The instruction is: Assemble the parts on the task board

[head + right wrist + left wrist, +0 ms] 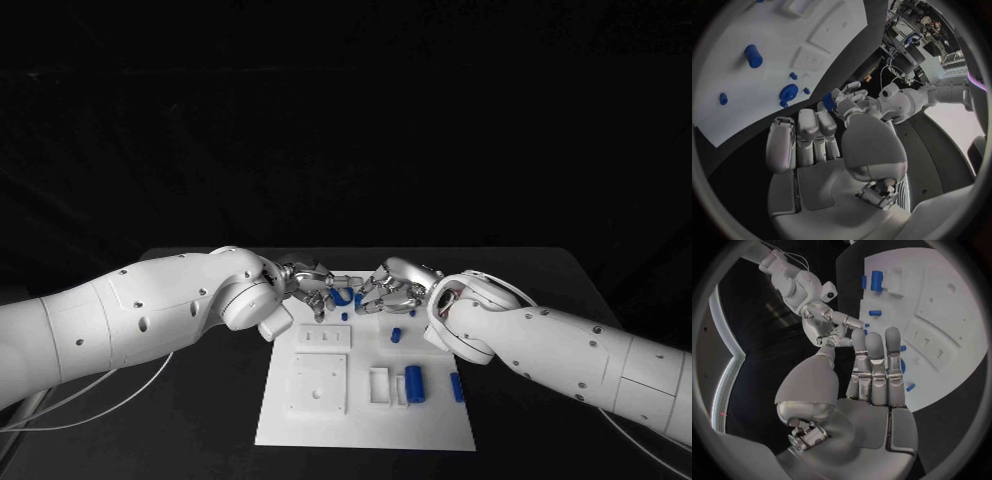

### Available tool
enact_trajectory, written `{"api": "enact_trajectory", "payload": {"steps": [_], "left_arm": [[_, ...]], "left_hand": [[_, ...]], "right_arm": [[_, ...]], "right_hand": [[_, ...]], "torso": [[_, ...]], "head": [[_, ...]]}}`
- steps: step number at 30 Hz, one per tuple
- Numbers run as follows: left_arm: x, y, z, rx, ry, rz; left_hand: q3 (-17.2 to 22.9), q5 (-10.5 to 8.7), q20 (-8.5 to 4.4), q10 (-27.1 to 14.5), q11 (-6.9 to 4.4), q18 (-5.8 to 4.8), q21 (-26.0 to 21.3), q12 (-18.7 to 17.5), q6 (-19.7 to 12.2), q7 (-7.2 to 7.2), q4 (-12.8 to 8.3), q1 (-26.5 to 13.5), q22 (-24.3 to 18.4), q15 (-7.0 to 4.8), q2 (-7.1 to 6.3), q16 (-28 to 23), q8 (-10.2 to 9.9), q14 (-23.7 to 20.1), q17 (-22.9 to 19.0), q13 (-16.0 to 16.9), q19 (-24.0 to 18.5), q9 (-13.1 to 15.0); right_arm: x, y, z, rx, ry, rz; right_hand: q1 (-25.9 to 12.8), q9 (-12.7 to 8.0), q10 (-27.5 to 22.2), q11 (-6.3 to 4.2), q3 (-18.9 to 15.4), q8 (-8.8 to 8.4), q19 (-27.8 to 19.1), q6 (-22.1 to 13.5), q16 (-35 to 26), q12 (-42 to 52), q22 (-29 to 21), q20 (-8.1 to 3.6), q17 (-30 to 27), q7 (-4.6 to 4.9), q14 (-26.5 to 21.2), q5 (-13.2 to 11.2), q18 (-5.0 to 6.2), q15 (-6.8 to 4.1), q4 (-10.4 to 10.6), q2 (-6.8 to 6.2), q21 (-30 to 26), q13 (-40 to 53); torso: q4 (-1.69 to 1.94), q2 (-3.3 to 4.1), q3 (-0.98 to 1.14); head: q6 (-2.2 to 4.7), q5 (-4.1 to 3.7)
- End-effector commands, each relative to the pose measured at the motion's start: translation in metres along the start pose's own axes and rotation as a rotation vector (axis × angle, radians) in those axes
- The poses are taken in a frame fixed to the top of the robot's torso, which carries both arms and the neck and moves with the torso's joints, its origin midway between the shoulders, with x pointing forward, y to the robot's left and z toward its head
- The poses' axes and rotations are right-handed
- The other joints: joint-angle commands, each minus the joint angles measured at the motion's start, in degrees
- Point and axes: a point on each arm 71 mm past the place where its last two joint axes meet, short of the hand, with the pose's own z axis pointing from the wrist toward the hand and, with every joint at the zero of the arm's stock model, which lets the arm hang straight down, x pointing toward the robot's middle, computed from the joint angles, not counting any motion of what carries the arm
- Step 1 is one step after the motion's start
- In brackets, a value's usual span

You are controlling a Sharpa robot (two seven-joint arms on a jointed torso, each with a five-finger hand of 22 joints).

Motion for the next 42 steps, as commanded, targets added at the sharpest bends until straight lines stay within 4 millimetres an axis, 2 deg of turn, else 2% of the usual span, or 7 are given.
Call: {"api": "enact_trajectory", "payload": {"steps": [1,8,14,24,28,33,42], "left_arm": [[0.0012,-0.0005,0.0003,-0.017,0.001,0.050],[0.0016,-0.0009,0.0018,-0.028,-0.006,0.074],[0.0020,-0.0013,0.0030,-0.032,-0.004,0.071],[0.0050,-0.0014,0.0042,-0.043,0.031,0.063],[0.0066,-0.0014,0.0044,-0.050,0.047,0.070],[0.0082,-0.0013,0.0047,-0.055,0.065,0.090],[0.0101,-0.0022,0.0058,-0.055,0.081,0.103]], "left_hand": [[0.0,-0.40,0.06,-0.3,0.08,-0.63,-0.4,-0.3,0.2,0.23,0.3,0.2,0.2,-0.02,-0.62,-0.3,-0.5,-0.5,-0.1,-0.1,0.0,-0.6],[-0.1,-0.36,0.14,-0.3,0.14,-0.60,-1.4,-0.2,0.4,0.36,-0.1,0.3,1.2,0.06,-0.44,-0.3,-1.2,-0.5,-0.3,-0.3,0.3,-2.7],[-0.4,-0.25,0.11,-0.5,0.15,-0.64,-1.7,-0.1,0.4,0.39,-1.0,0.6,1.7,0.04,-0.02,-0.1,-0.9,-0.7,-0.2,-0.2,0.3,-2.8],[-2.1,0.05,0.07,-0.6,0.10,-0.69,-2.8,0.2,0.5,0.34,-4.0,0.3,3.5,0.00,2.14,0.2,-0.5,-0.7,-0.2,-0.1,0.7,-3.3],[-2.0,0.05,0.08,-0.6,0.09,-0.69,-2.9,0.3,0.5,0.34,-4.2,0.7,3.6,0.00,2.29,0.3,-0.5,-0.7,-0.1,-0.1,0.7,-3.3],[-3.4,0.24,0.03,-0.8,0.03,-0.71,-3.3,0.9,1.0,0.26,-6.3,1.1,4.8,-0.06,4.25,0.9,-0.6,-0.9,0.1,0.3,0.9,-3.6],[-4.4,0.78,-0.04,-1.0,-0.03,-0.72,-3.5,1.6,1.4,0.24,-8.4,1.8,5.9,-0.13,6.28,1.5,-0.8,-1.0,0.3,0.8,0.9,-3.6]], "right_arm": [[0.0018,0.0012,-0.0001,-0.005,0.015,-0.009],[0.0023,0.0028,-0.0002,-0.008,0.016,-0.008],[0.0034,0.0045,0.0001,-0.012,0.022,-0.007],[0.0054,0.0070,0.0023,-0.016,0.030,-0.004],[0.0059,0.0079,0.0027,-0.018,0.031,-0.004],[0.0065,0.0084,0.0035,-0.018,0.033,-0.003],[0.0086,0.0108,0.0051,-0.023,0.046,0.001]], "right_hand": [[-0.4,0.1,-0.4,0.06,0.0,0.09,5.0,-0.2,-0.3,-0.1,11.7,0.24,-0.1,0.04,-0.3,0.3,-0.54,0.23,0.4,-0.05,-0.2,-0.1],[-0.4,0.1,-0.3,0.05,0.0,0.07,5.0,-0.2,-0.3,-0.1,11.8,0.23,-0.1,0.03,-0.3,0.4,-0.55,0.21,0.4,-0.06,-0.1,0.0],[-0.4,0.1,-0.3,0.05,0.0,0.07,5.0,-0.2,-0.3,-0.1,11.8,0.23,-0.1,0.03,-0.3,0.4,-0.55,0.21,0.4,-0.06,-0.1,0.0],[-0.4,0.1,-0.3,0.05,-0.1,0.06,5.0,-0.2,-0.4,0.0,11.8,0.23,-0.2,0.01,-0.4,0.4,-0.56,0.21,0.5,-0.06,-0.1,0.0],[-0.4,0.1,-0.3,0.05,-0.1,0.06,5.0,-0.2,-0.4,0.0,11.8,0.23,-0.2,0.01,-0.4,0.4,-0.56,0.21,0.5,-0.06,-0.1,0.0],[-0.4,0.1,-0.3,0.05,-0.1,0.06,5.0,-0.2,-0.4,0.0,11.8,0.23,-0.2,0.01,-0.4,0.4,-0.56,0.21,0.5,-0.06,-0.1,0.0],[-0.5,0.1,-0.5,0.06,-0.2,0.06,5.0,-0.3,-0.5,-0.3,11.7,0.23,-0.3,0.03,-0.5,0.5,-0.51,0.22,0.7,-0.13,-0.4,-0.2]], "torso": [[0.00,0.05,0.00],[0.00,0.09,-0.02],[-0.07,0.08,-0.03],[0.00,0.02,0.03],[0.01,0.02,0.01],[-0.06,0.07,0.03],[-0.09,0.06,0.04]], "head": [[-0.12,-0.03],[-0.25,0.09],[-0.45,0.13],[-0.43,0.32],[-0.40,0.36],[-0.23,0.63],[-0.32,0.48]]}}
